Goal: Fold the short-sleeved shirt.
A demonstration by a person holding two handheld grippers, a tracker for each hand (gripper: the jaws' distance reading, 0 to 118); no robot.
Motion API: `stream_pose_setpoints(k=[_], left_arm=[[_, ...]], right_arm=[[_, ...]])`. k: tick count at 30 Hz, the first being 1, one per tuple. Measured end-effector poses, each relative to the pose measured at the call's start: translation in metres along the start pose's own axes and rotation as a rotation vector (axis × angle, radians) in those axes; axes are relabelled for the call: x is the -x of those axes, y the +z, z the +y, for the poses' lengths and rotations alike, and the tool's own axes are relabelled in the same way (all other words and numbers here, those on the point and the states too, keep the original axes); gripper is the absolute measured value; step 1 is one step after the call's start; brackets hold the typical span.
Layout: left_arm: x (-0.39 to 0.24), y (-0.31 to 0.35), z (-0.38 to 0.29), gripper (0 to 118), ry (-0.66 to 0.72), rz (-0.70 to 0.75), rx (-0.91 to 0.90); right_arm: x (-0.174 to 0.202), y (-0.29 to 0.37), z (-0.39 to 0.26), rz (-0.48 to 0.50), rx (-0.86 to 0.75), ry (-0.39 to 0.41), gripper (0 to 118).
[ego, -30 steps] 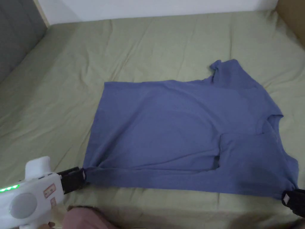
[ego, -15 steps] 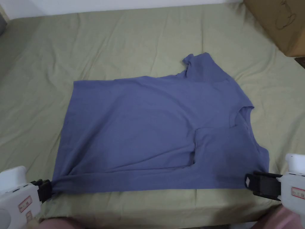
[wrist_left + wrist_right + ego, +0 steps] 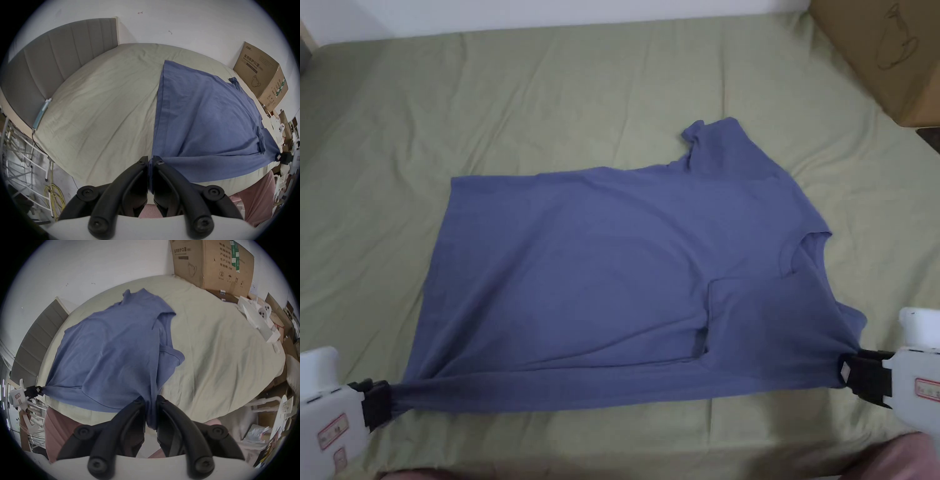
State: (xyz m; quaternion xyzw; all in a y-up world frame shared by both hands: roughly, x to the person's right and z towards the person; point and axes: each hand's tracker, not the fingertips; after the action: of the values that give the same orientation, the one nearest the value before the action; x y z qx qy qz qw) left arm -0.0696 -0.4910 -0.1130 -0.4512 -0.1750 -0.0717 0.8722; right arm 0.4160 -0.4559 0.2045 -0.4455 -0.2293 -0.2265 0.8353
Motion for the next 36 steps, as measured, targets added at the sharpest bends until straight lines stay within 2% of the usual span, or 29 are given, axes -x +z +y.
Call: stream_pose_setpoints(k=[3,5,7,12,13,14,15,16,17,18,19,20,21,23,24,25,26,27,28,30,33,34,36], left_arm=[[-0.004,0.007,0.021,4,-0.031,0.004,-0.012],[-0.007,0.007,0.044,4,-0.024,0.008,-0.014],[-0.025,0.02,0.065,4,-0.018,0.002,-0.036],[-0.037,-0.039,0.124,4,-0.034,0.022,0.032],[-0.039,-0.049,0.129,4,-0.031,0.021,0.049],[-0.04,-0.064,0.135,5,-0.041,0.031,0.065],[-0.042,-0.072,0.137,18,-0.045,0.04,0.082],[-0.045,-0.08,0.139,45,-0.062,0.048,0.108],[-0.047,-0.083,0.139,45,-0.072,0.048,0.124],[-0.047,-0.084,0.137,57,-0.072,0.053,0.122],[-0.045,-0.082,0.133,96,-0.078,0.039,0.131],[-0.043,-0.075,0.127,118,-0.075,0.023,0.124],[-0.041,-0.064,0.125,115,-0.061,-0.011,0.066],[-0.031,-0.059,0.12,111,-0.025,0.0,0.106],[-0.027,-0.052,0.112,108,-0.002,-0.01,0.094],[-0.024,-0.045,0.104,94,0.022,-0.036,0.067],[-0.019,-0.033,0.09,69,0.043,-0.06,0.059],[-0.017,-0.026,0.078,34,0.053,-0.061,0.077],[-0.015,-0.024,0.068,1,0.059,-0.063,0.085],[-0.011,-0.024,0.051,3,0.074,-0.07,0.092],[-0.007,-0.032,0.044,4,0.084,-0.094,0.096],[-0.01,-0.034,0.046,19,0.092,-0.094,0.093],[-0.008,-0.046,0.051,71,0.115,-0.096,0.097]], right_arm=[[0.007,0.009,0.02,-0.007,-0.012,0.053,12],[0.006,0.006,0.041,0.005,-0.009,0.041,12],[-0.001,-0.005,0.067,0.045,-0.013,-0.014,12],[-0.024,-0.066,0.138,0.095,0.057,-0.172,12],[-0.026,-0.079,0.148,0.107,0.088,-0.193,13],[-0.026,-0.093,0.155,0.095,0.103,-0.205,19],[-0.022,-0.099,0.158,0.076,0.106,-0.213,40],[-0.015,-0.104,0.161,0.051,0.122,-0.179,74],[-0.011,-0.106,0.162,-0.011,0.13,-0.146,74],[-0.009,-0.106,0.16,-0.039,0.123,-0.125,85],[-0.006,-0.098,0.157,-0.018,0.096,-0.12,101],[-0.007,-0.085,0.153,0.03,0.061,-0.126,101],[-0.009,-0.076,0.149,0.067,0.052,-0.133,101],[-0.01,-0.056,0.137,0.06,0.022,-0.111,99],[-0.009,-0.046,0.128,0.048,-0.005,-0.078,92],[-0.007,-0.037,0.118,0.017,-0.015,-0.051,62],[-0.005,-0.03,0.106,-0.009,-0.032,-0.023,28],[-0.003,-0.027,0.092,-0.041,-0.034,-0.021,7],[-0.009,-0.032,0.083,-0.029,-0.018,-0.035,6],[-0.009,-0.033,0.059,0.01,0.016,-0.041,6],[-0.008,-0.046,0.034,-0.004,0.071,-0.029,6],[-0.007,-0.048,0.029,-0.003,0.08,-0.029,6],[-0.009,-0.056,0.023,-0.005,0.102,-0.033,6]])
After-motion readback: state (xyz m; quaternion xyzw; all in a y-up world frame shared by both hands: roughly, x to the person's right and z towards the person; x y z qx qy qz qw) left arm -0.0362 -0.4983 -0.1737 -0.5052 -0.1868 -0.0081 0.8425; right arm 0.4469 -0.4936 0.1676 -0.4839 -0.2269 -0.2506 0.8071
